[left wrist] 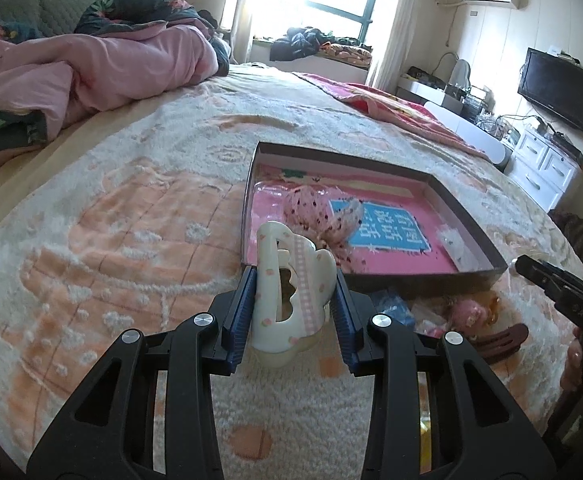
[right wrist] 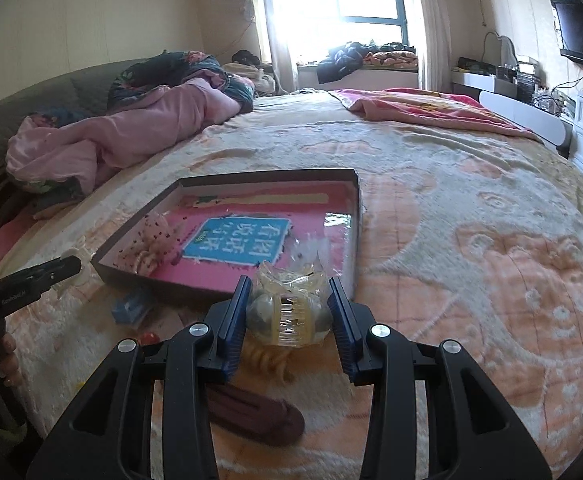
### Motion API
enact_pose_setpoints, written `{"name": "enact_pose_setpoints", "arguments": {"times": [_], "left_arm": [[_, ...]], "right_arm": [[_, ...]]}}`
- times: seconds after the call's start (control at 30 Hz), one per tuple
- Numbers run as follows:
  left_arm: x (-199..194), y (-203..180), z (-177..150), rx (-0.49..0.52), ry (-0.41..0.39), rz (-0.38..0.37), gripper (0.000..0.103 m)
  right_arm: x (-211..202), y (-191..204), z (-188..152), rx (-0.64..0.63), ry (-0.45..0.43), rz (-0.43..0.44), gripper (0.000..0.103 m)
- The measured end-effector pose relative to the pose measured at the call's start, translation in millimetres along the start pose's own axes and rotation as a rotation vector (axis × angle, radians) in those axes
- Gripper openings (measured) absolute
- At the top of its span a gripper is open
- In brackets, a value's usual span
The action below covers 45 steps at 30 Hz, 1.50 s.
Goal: Organize jewelry
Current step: 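Place the white clip in the box with left tool while right drops hair tie there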
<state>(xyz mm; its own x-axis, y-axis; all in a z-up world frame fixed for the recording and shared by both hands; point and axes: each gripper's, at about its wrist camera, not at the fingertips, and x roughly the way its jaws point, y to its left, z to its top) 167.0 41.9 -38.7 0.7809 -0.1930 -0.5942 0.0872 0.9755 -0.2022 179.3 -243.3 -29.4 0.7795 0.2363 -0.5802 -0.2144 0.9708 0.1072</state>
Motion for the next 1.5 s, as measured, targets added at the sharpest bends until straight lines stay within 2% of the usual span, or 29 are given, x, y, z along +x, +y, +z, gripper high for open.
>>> {"name": "enact_pose_setpoints", "arguments": {"times": [0.73,1.03,1.5], "left_arm": [[40.5,-43.0,36.1,0.090,0.001,-0.070,0.029],[64.6,-64.5,43.8,0.153,0.040,-0.099,0.029],[99.6,-81.4,36.3,0.196,0.141,-0.128,0.029]], "right_arm": [[48.0,-8.9,53.8,-0.011,0.008,-0.022,0.037],[86.5,-12.5,64.5,-0.041,0.093,-0.028,0.037],[136.3,-17.4,77.9,-0.063,0.163,-0.066,0.037]]}}
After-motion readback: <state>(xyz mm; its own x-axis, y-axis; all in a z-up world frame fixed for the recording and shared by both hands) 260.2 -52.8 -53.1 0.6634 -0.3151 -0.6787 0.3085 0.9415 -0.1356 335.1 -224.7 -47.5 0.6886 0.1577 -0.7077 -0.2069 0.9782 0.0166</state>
